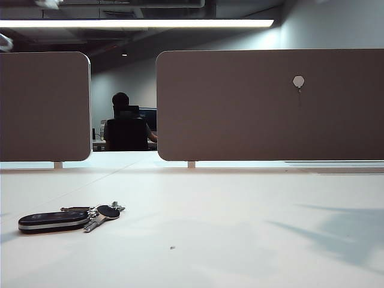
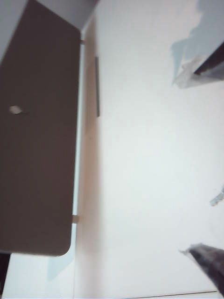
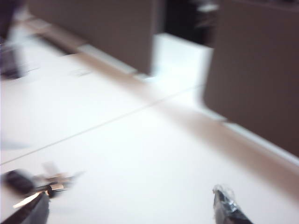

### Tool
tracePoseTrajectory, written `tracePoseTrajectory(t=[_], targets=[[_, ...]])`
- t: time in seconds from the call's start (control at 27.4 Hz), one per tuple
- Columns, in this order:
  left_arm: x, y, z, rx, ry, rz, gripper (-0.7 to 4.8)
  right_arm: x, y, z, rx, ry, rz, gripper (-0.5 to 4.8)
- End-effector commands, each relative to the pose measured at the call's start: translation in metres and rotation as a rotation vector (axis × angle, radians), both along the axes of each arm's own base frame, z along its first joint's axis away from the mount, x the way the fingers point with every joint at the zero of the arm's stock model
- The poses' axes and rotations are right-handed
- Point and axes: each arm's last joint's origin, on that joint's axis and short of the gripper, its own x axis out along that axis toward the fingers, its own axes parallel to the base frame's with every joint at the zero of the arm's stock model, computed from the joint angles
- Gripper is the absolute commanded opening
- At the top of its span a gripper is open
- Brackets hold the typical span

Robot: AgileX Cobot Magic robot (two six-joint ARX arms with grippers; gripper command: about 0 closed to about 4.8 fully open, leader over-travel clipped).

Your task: Hang the bunch of keys on the hook.

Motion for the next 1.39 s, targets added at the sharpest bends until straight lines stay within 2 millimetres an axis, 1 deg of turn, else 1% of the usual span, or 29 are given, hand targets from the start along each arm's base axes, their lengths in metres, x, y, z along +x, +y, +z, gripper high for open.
tracePoseTrajectory(t=[0.04,0.07,0.15,0.22,0.26,0.29,0.36,0.44,0.55,0.69,0.8,0.88,0.95,1.06,1.13,1.17,1.2,1.39], targets=[[0.002,-0.004,0.000,0.172,-0.012,-0.049,4.76,0.018,0.046,-0.008,-0.134,-0.047,0.098,3.91],[0.001,-0.004,-0.001,0.258,0.018,-0.046,4.76,0.025,0.065,-0.017,-0.206,-0.037,0.158,3.91],[0.000,-0.001,-0.003,0.359,0.069,-0.011,4.79,0.037,0.099,-0.034,-0.314,-0.019,0.261,3.90],[0.000,0.001,-0.007,0.424,0.108,0.056,4.79,0.052,0.131,-0.054,-0.401,-0.049,0.323,3.90],[0.000,0.002,-0.008,0.440,0.115,0.064,4.79,0.059,0.139,-0.060,-0.417,-0.059,0.334,3.90],[0.000,0.002,-0.009,0.448,0.127,0.069,4.79,0.071,0.151,-0.069,-0.421,-0.059,0.341,3.90],[0.000,0.003,-0.009,0.461,0.135,0.104,4.79,0.088,0.167,-0.082,-0.429,-0.049,0.343,3.90],[0.000,0.003,-0.008,0.460,0.133,0.104,4.79,0.100,0.179,-0.094,-0.465,-0.050,0.358,3.90],[0.000,0.003,-0.008,0.465,0.133,0.122,4.79,0.106,0.189,-0.109,-0.502,-0.046,0.385,3.90],[0.000,0.004,-0.008,0.466,0.134,0.122,4.79,0.104,0.197,-0.128,-0.558,-0.045,0.418,3.85],[0.000,0.003,-0.008,0.466,0.134,0.121,4.79,0.104,0.209,-0.147,-0.655,-0.145,0.377,3.85],[-0.001,0.004,-0.009,0.471,0.146,0.119,4.79,0.106,0.212,-0.156,-0.683,-0.168,0.354,3.85],[-0.001,0.004,-0.011,0.479,0.162,0.116,4.79,0.108,0.211,-0.160,-0.728,-0.164,0.291,3.85],[-0.002,0.004,-0.012,0.485,0.175,0.113,4.79,0.110,0.209,-0.159,-0.777,-0.188,0.209,3.85],[-0.002,0.004,-0.012,0.486,0.178,0.113,4.79,0.113,0.208,-0.158,-0.809,-0.248,0.221,3.84],[-0.002,0.004,-0.012,0.486,0.179,0.113,4.79,0.114,0.208,-0.156,-0.804,-0.262,0.219,3.51],[-0.002,0.004,-0.012,0.486,0.179,0.113,4.79,0.114,0.209,-0.156,-0.802,-0.263,0.221,3.34],[-0.003,0.004,-0.013,0.487,0.186,0.112,4.79,0.112,0.211,-0.158,-0.756,-0.262,0.318,3.31]])
